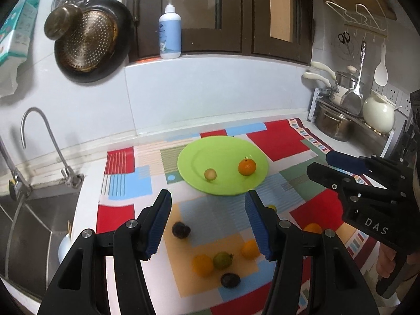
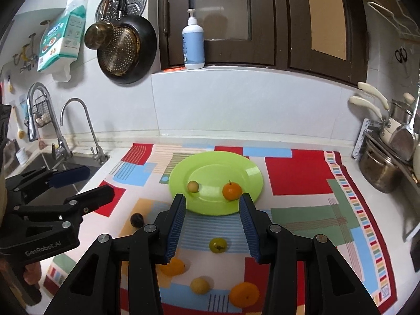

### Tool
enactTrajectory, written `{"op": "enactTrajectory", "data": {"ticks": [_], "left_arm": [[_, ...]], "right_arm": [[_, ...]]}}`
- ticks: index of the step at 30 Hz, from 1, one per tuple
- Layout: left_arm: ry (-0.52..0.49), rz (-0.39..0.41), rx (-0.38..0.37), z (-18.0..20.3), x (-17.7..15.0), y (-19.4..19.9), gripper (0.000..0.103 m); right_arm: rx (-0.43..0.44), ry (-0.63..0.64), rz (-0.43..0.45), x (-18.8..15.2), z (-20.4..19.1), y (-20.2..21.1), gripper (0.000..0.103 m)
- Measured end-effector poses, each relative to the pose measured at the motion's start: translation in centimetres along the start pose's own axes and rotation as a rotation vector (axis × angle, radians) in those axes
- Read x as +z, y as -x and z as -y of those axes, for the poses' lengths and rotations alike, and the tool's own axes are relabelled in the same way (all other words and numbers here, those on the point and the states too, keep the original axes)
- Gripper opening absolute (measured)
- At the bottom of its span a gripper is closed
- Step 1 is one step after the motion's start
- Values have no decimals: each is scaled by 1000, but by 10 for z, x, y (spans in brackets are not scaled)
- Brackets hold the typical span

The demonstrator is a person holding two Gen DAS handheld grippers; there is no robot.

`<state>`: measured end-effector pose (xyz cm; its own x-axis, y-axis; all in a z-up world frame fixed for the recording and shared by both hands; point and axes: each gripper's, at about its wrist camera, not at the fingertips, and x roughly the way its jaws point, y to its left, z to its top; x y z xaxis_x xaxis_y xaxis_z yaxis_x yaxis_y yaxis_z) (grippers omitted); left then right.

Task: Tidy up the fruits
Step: 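Lift both tools away from the plate toward the remaining fruits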

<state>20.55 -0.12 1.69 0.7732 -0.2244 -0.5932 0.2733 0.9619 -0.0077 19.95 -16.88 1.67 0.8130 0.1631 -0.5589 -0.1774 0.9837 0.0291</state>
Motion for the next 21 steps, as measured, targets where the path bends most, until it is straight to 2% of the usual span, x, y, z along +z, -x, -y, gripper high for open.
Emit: {"op": "enactTrajectory", "data": {"ticks": [11, 21], "left_arm": [[28, -12, 44, 8, -38, 9, 57], [25, -34, 65, 14, -69, 4, 57]], "right_arm": [[0, 43, -19, -33, -6, 7, 43], [35, 50, -107, -63, -11, -6, 43]]}}
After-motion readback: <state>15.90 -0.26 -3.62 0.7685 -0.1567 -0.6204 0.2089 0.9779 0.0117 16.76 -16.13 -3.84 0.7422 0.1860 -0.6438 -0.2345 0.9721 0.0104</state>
